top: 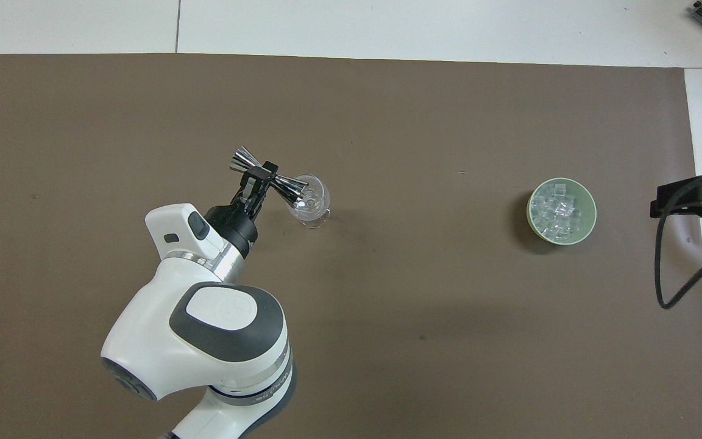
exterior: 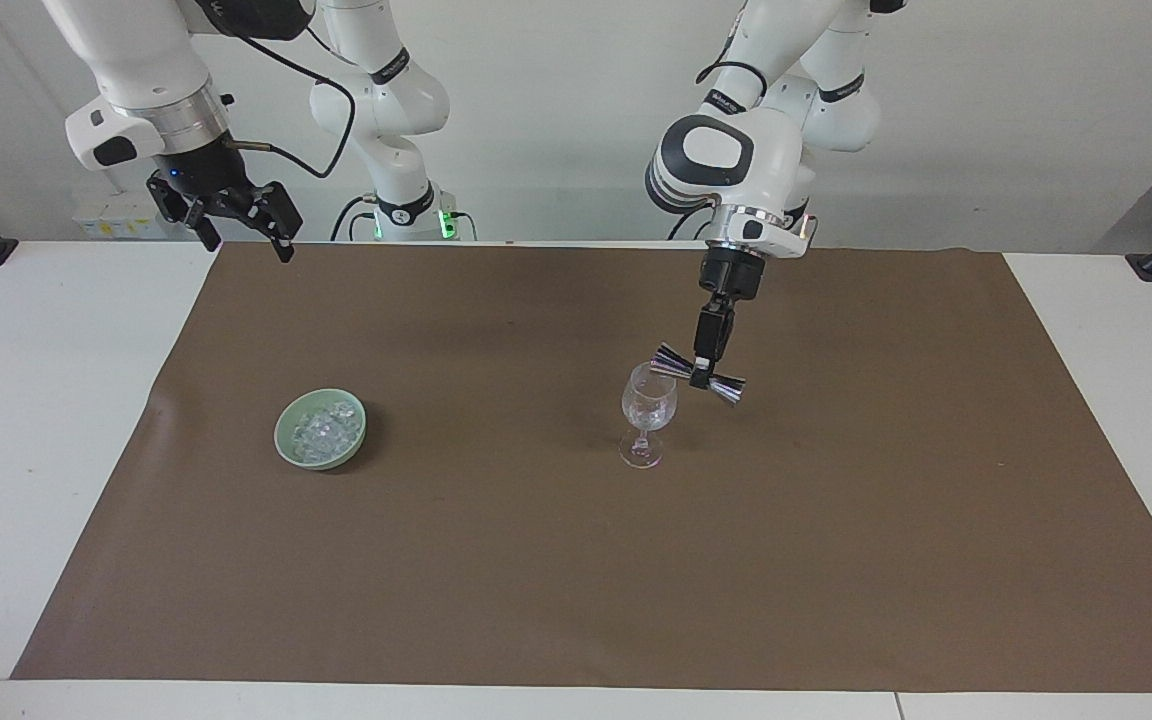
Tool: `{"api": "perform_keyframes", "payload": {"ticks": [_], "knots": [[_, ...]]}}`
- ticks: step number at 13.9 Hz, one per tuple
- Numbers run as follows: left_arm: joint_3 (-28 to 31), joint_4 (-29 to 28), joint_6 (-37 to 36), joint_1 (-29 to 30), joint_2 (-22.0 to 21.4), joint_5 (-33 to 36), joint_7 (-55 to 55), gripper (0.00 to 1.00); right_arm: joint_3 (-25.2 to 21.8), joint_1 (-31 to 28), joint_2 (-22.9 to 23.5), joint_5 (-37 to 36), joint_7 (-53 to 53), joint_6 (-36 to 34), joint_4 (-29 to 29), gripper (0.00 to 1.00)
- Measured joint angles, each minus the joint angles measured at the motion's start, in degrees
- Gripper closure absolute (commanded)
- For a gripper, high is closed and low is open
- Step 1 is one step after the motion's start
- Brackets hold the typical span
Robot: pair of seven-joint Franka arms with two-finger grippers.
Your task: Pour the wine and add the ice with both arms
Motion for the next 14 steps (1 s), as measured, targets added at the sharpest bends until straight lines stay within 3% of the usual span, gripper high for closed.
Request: {"api": "perform_keyframes", "payload": {"ticks": [14], "knots": [[-0.28,1.45,1.5,-0.39,1.01,1.42,1.8,1.0,0.0,0.0,0.0,0.0,0.0,0.0,0.0,0.0]]}}
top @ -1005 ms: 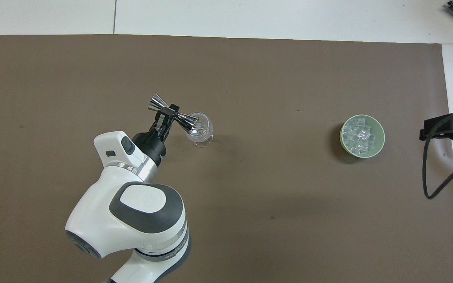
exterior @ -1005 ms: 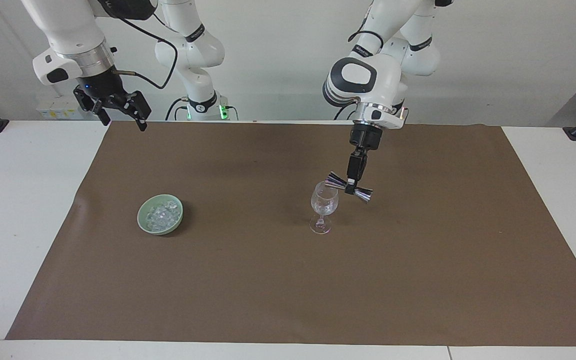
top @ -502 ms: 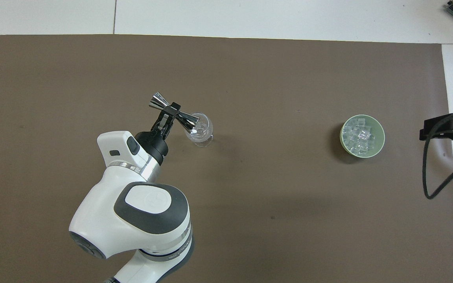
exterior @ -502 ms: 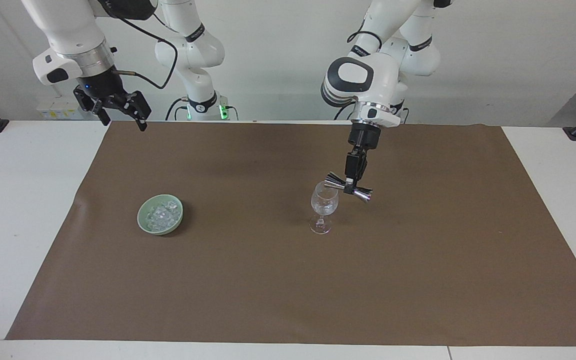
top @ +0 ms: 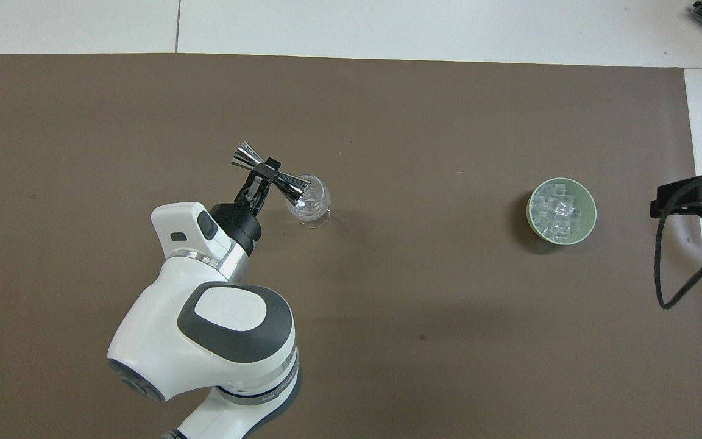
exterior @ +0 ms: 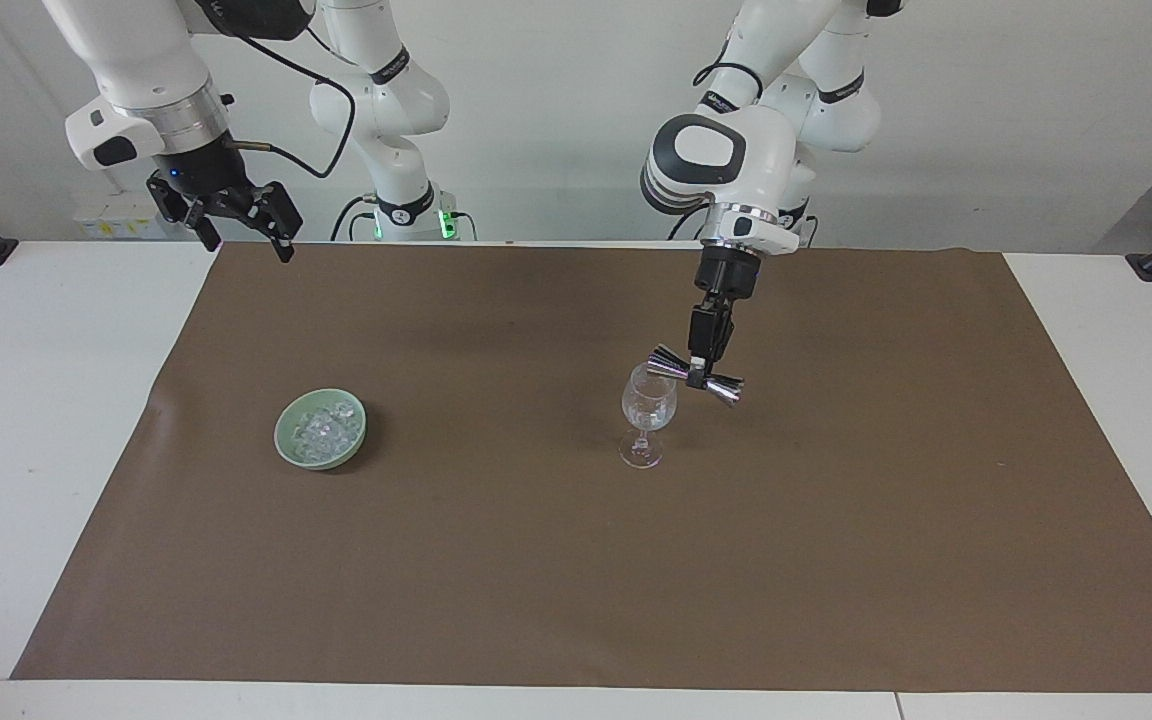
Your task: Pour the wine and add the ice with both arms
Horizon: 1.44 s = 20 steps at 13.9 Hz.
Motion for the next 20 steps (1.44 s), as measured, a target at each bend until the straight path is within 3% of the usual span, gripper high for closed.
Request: {"api": "perform_keyframes", "payload": {"ticks": [11,15,20], "knots": [[0.1,0.26,-0.22,1.38,-0.01,-3.78,-1.08,1.0,0.0,0.0,0.0,0.0,0.0,0.0,0.0,0.0],[0.17,0.28,-3.24,6.75,-1.09,-8.88,-1.09,1.0,0.0,0.0,0.0,0.0,0.0,0.0,0.0,0.0],[0.34,-3.63,-12.84,18.59,-4.99,-16.6,-1.63,1.0,0.0,0.0,0.0,0.0,0.0,0.0,0.0,0.0]]}}
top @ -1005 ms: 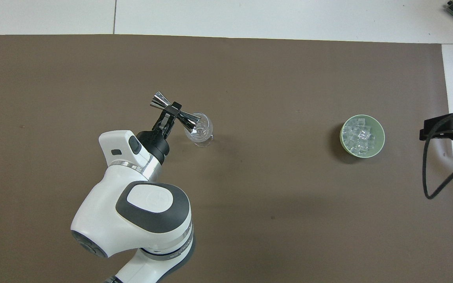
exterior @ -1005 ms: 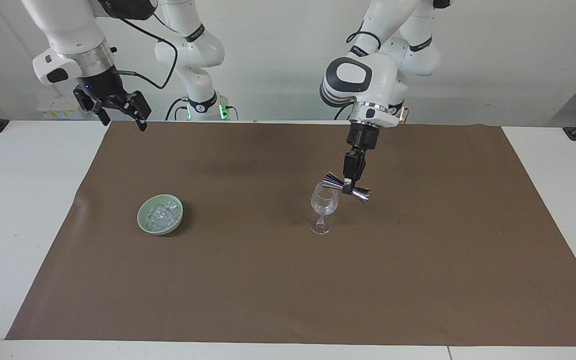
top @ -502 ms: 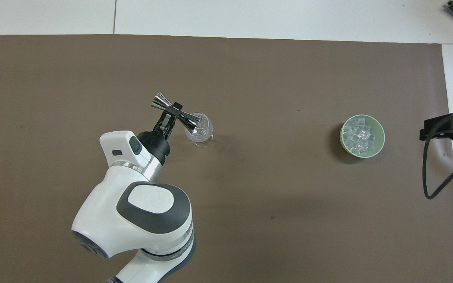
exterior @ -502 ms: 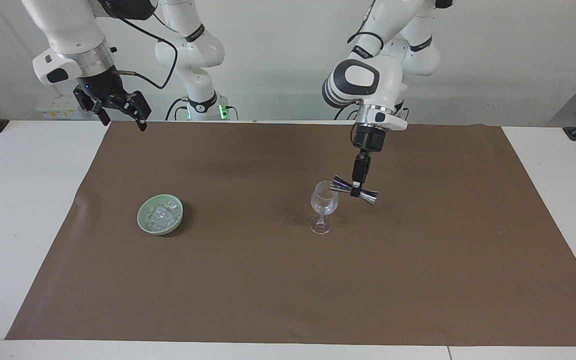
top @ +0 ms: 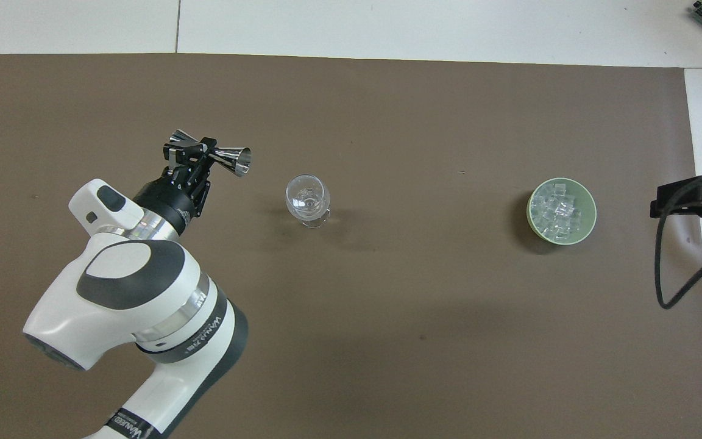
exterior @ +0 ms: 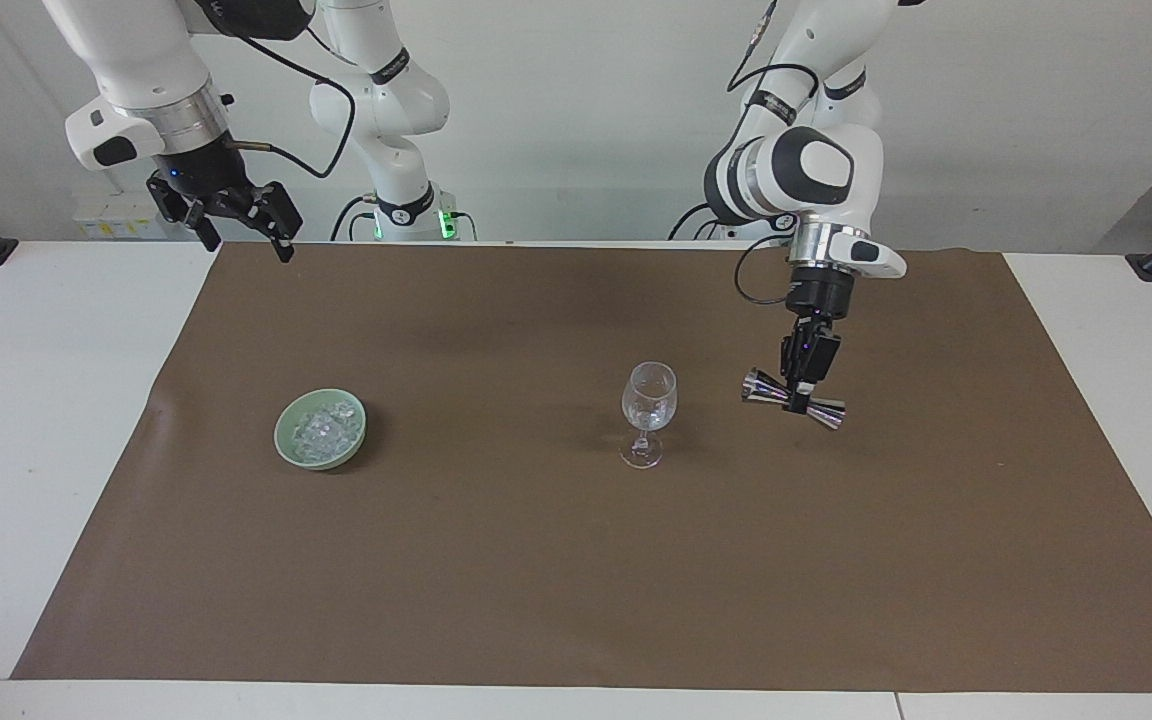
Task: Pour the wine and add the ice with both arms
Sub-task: 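Withdraw the left gripper with the silver tool away from the cup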
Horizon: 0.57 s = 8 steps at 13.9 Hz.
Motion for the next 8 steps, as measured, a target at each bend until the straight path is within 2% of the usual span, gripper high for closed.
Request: {"api": "perform_keyframes", "payload": {"ticks": [3,8], "knots": [[0.31,-6.54,-7.66,6.7,-3.69,-0.36,-4.52,1.0,0.0,0.0,0.0,0.0,0.0,0.0,0.0,0.0],[2.18,-15.79,-18.51,14.61,-9.02,-0.58,-14.79,1.0,0.0,0.0,0.0,0.0,0.0,0.0,0.0,0.0]]}}
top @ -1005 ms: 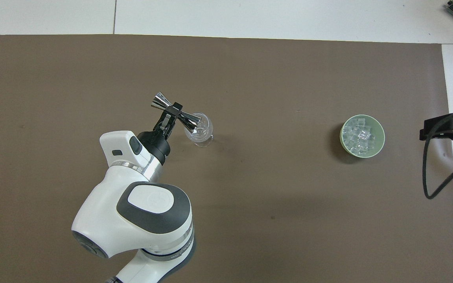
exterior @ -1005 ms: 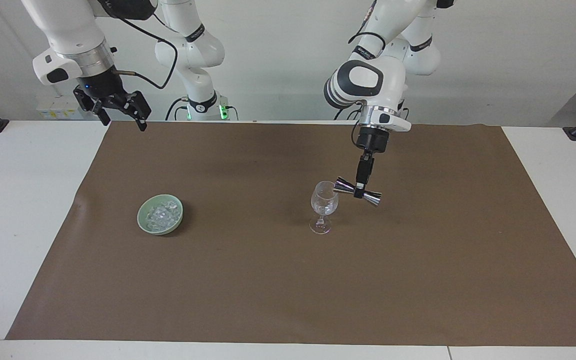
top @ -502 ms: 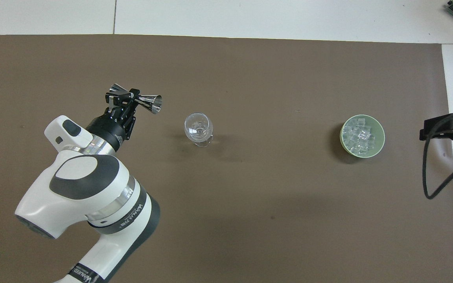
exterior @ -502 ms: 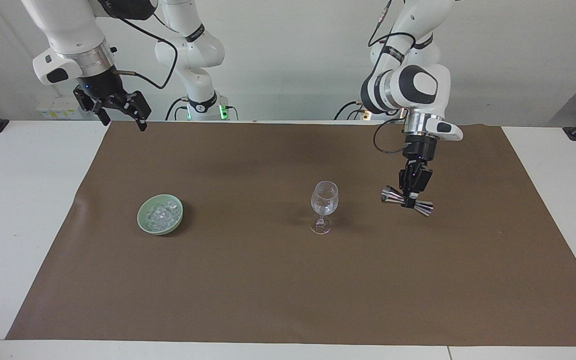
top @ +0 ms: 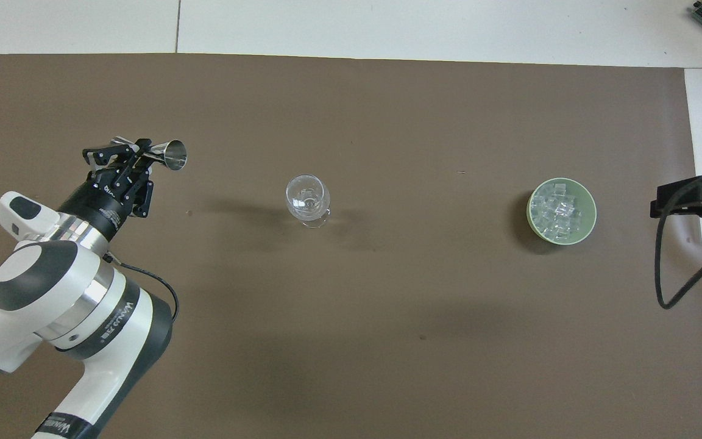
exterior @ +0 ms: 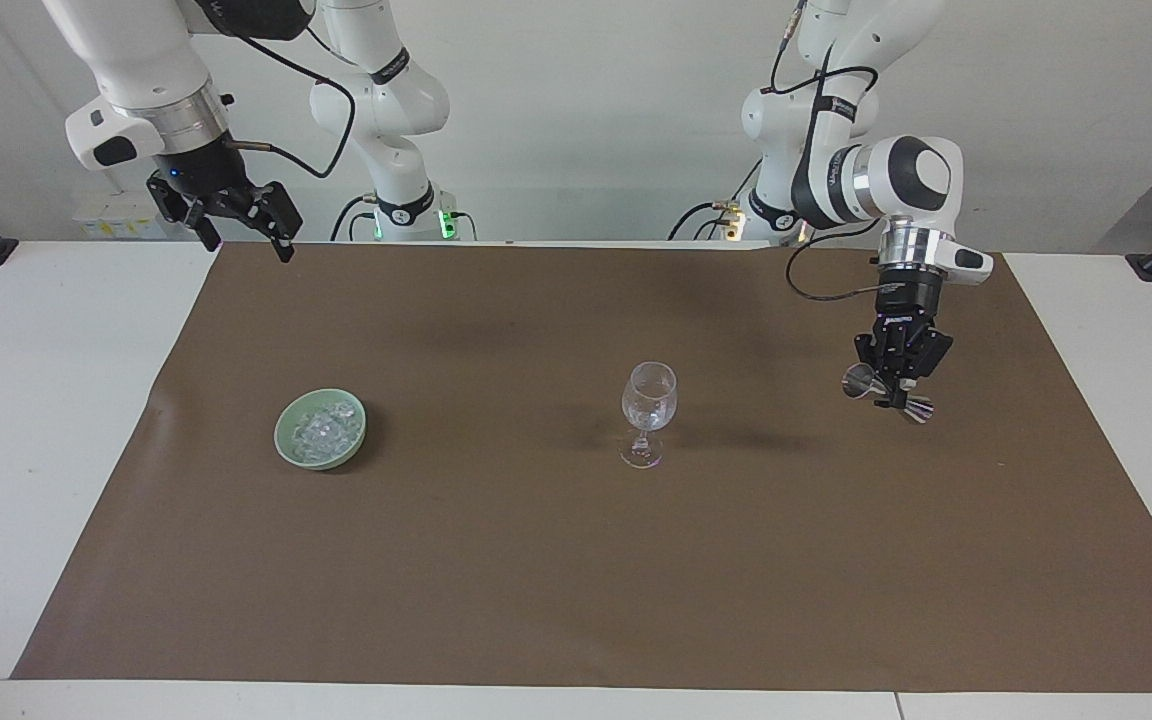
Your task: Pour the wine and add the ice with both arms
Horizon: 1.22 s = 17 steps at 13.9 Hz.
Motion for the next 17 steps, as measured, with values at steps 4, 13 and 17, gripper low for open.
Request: {"api": "perform_keyframes", "payload": {"ticks": [4,13,17], "knots": [[8.28,-5.92,-10.19,0.98,-1.52,0.0,-5.08,1.0,0.0,0.0,0.0,0.0,0.0,0.0,0.0,0.0],[14.36,-11.04,-30.03,8.11,2.82,0.42,-12.72,1.0,0.17,0.66,-2.62,0.0,-4.58,10.91,-9.35,0.0],[14.45,-9.81,-35.15,10.25,9.01,0.52,-14.22,1.0,0.17,0.66,-3.57,0.0,-5.63,19.69,-15.93,0.0]]}}
